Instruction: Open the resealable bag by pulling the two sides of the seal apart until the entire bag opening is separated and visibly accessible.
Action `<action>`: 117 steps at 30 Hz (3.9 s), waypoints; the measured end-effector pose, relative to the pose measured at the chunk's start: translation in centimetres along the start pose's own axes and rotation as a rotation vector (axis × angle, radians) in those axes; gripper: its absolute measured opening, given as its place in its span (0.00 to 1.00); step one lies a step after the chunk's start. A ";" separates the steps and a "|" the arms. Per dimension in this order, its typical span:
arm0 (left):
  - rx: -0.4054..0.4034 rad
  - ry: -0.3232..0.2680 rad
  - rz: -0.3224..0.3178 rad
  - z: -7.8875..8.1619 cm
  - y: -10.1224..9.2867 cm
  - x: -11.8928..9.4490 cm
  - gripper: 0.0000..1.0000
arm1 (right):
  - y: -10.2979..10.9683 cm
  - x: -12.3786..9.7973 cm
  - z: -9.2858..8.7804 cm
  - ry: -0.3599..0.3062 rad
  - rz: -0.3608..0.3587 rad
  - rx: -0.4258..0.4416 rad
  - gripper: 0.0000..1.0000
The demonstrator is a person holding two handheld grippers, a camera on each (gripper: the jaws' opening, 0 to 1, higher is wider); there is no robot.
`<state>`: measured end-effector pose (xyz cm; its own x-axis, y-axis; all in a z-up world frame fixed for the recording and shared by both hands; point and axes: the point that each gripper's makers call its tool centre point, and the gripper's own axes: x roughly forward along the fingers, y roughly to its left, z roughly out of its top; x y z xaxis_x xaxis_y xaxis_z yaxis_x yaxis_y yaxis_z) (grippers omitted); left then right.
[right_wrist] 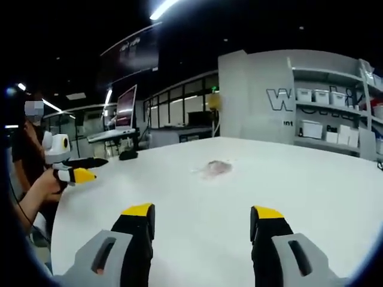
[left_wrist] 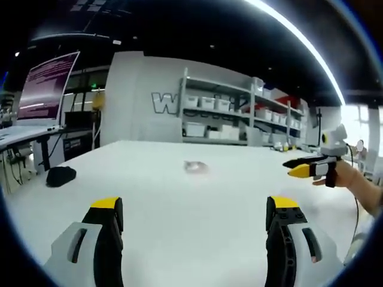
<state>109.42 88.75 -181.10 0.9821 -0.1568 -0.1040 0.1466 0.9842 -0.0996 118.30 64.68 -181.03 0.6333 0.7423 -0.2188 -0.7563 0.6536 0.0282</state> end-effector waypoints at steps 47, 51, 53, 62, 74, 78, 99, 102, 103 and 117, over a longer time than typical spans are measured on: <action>0.017 -0.027 0.020 1.6 -0.5 -0.2 1.00 | 0.2 1.6 0.7 0.014 0.049 -0.003 0.59; 0.016 -0.027 0.017 1.6 -0.4 -0.1 1.00 | 0.0 1.9 0.7 0.014 0.047 0.001 0.58; 0.016 -0.027 0.016 1.6 -0.4 -0.1 1.00 | 0.1 2.0 0.6 0.017 0.047 0.002 0.58; 0.011 -0.018 0.001 1.1 -0.5 0.6 1.00 | -0.1 2.7 0.6 0.024 0.041 0.004 0.58; 0.023 0.000 -0.004 0.6 0.0 1.3 1.00 | -0.1 3.4 0.2 0.041 0.029 0.013 0.58; 0.023 0.002 -0.007 0.6 0.0 1.3 1.00 | 0.0 3.7 0.1 0.046 0.032 0.013 0.56; 0.034 0.016 0.000 0.0 -0.1 1.5 1.00 | 0.0 6.0 0.4 0.049 0.043 0.016 0.54; 0.036 0.017 -0.003 0.0 -0.1 1.7 1.00 | -0.4 6.5 0.3 0.053 0.042 0.021 0.55; 0.036 0.018 -0.004 0.0 -0.1 1.7 1.00 | -0.4 6.6 0.4 0.054 0.041 0.024 0.54; 0.027 0.019 -0.021 -0.1 -0.1 2.4 1.00 | -0.5 8.1 0.7 0.053 0.038 0.019 0.52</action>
<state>111.73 88.26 -181.43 0.9764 -0.1789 -0.1211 0.1707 0.9825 -0.0752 123.95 70.48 -182.16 0.5944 0.7580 -0.2686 -0.7759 0.6283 0.0560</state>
